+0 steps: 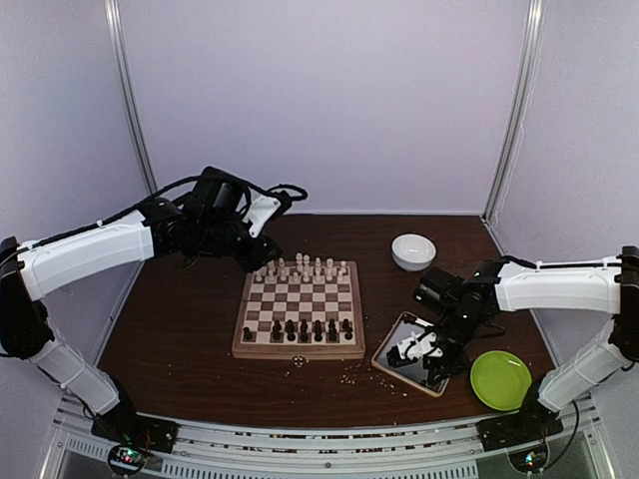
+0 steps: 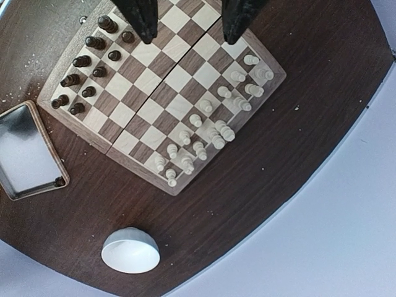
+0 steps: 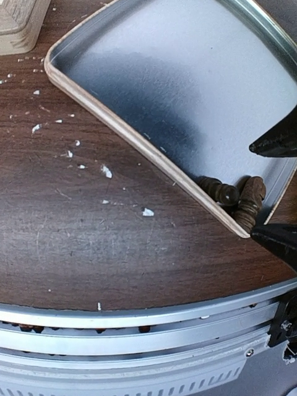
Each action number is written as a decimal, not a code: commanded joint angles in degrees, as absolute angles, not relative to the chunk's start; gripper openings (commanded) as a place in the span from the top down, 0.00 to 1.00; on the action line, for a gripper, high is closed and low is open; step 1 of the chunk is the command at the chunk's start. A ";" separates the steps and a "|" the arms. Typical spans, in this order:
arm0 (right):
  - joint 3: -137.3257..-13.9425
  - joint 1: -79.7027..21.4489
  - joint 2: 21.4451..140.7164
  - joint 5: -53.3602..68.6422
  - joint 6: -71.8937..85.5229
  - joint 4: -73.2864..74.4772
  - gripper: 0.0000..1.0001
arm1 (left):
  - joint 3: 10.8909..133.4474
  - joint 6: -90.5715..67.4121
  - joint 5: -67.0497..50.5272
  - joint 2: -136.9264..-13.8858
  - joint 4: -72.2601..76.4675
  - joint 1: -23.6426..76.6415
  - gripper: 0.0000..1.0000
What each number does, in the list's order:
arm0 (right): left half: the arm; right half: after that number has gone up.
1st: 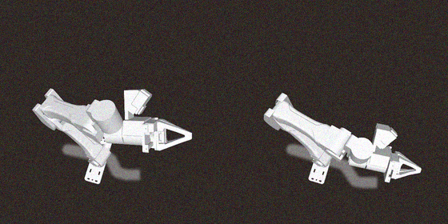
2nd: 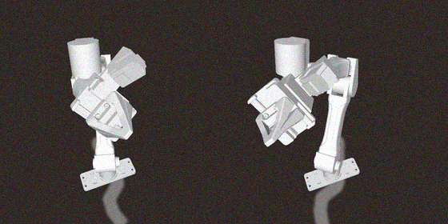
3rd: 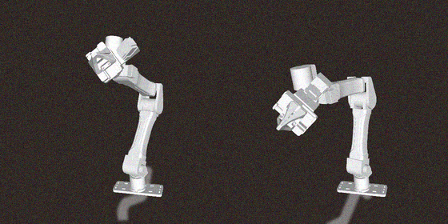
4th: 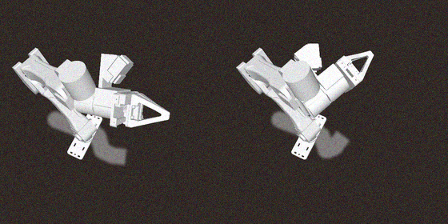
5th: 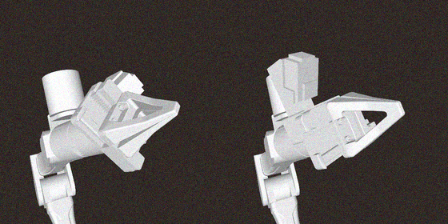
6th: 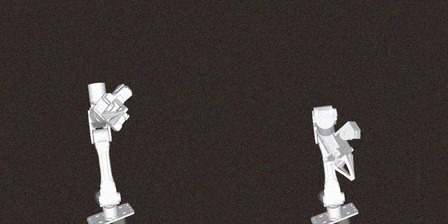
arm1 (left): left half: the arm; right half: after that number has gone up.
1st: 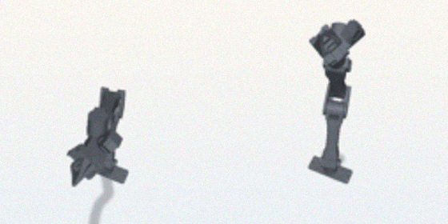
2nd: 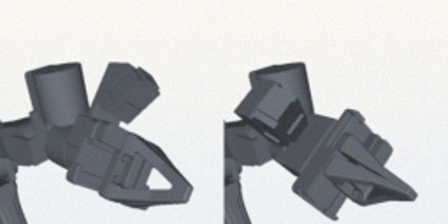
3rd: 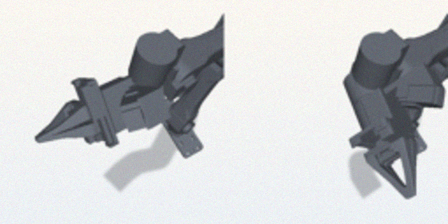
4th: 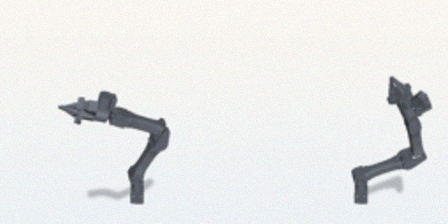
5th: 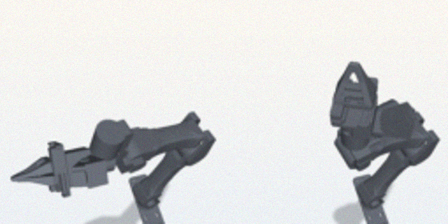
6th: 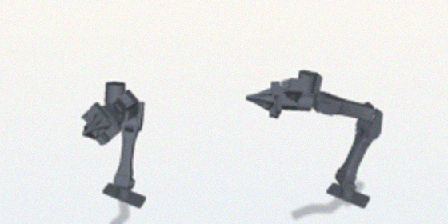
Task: Set up the chess pieces on the board
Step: Pick up the pawn from the storage box.
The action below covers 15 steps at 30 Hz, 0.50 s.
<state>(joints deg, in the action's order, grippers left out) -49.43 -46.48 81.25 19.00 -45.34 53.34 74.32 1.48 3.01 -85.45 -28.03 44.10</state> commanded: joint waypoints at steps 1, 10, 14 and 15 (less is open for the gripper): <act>-49.29 -47.61 83.58 17.36 -45.65 51.61 0.63 | 74.43 0.69 3.43 -84.84 -24.79 44.12 0.63; -49.84 -48.52 86.82 18.44 -45.27 51.06 0.69 | 74.62 0.83 3.55 -85.56 -24.96 44.13 0.63; -50.31 -48.52 87.90 19.10 -45.18 50.97 0.74 | 74.53 0.92 3.52 -85.64 -24.96 44.12 0.63; -50.46 -48.56 88.08 19.26 -45.24 50.98 0.75 | 74.58 0.96 3.52 -85.66 -25.00 44.14 0.63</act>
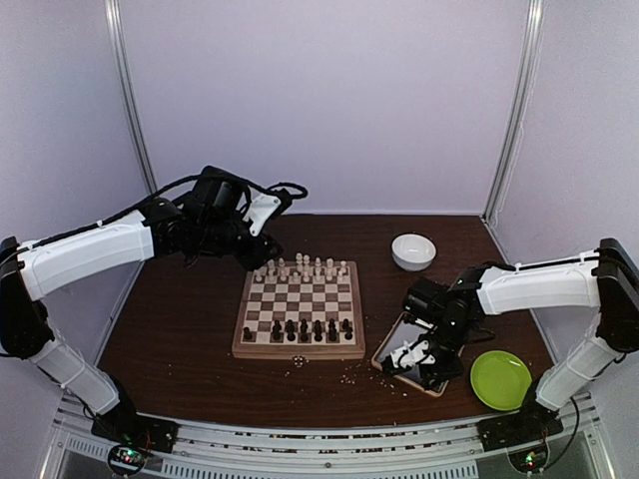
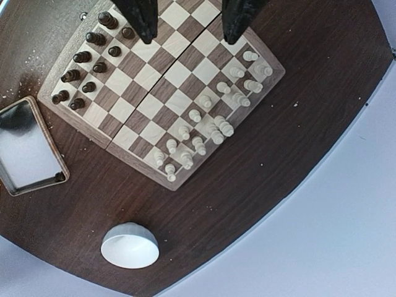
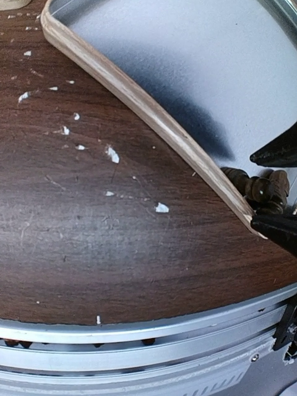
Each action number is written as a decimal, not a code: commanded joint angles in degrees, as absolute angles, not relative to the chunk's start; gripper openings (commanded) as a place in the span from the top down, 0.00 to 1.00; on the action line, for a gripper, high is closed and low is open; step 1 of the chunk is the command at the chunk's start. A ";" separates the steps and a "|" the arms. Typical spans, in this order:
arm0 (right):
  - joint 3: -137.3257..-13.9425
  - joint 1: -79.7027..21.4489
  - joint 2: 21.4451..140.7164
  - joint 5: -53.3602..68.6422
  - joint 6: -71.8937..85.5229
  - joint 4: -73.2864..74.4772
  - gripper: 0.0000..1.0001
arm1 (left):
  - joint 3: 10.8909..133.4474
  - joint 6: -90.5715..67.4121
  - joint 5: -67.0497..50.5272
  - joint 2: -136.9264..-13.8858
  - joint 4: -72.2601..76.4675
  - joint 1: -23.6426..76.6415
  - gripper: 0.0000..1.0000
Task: Set up the chess pieces on the board
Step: Pick up the pawn from the storage box.
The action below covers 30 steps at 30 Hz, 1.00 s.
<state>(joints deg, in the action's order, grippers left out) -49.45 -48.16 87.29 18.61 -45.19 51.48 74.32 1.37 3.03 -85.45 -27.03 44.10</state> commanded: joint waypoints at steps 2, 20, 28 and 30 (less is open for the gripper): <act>-50.78 -48.56 88.74 19.54 -45.22 51.06 0.79 | 74.62 0.90 3.39 -85.84 -25.12 44.12 0.63; -58.63 -37.52 97.12 32.54 -46.05 59.23 0.93 | 75.70 1.02 0.47 -86.77 -26.62 44.17 0.63; -63.45 -33.83 99.48 37.29 -45.94 62.78 0.93 | 76.10 1.35 0.48 -86.62 -27.21 44.12 0.63; -64.95 -33.69 98.41 36.76 -44.96 63.39 0.93 | 76.15 1.56 0.94 -86.40 -27.32 44.12 0.63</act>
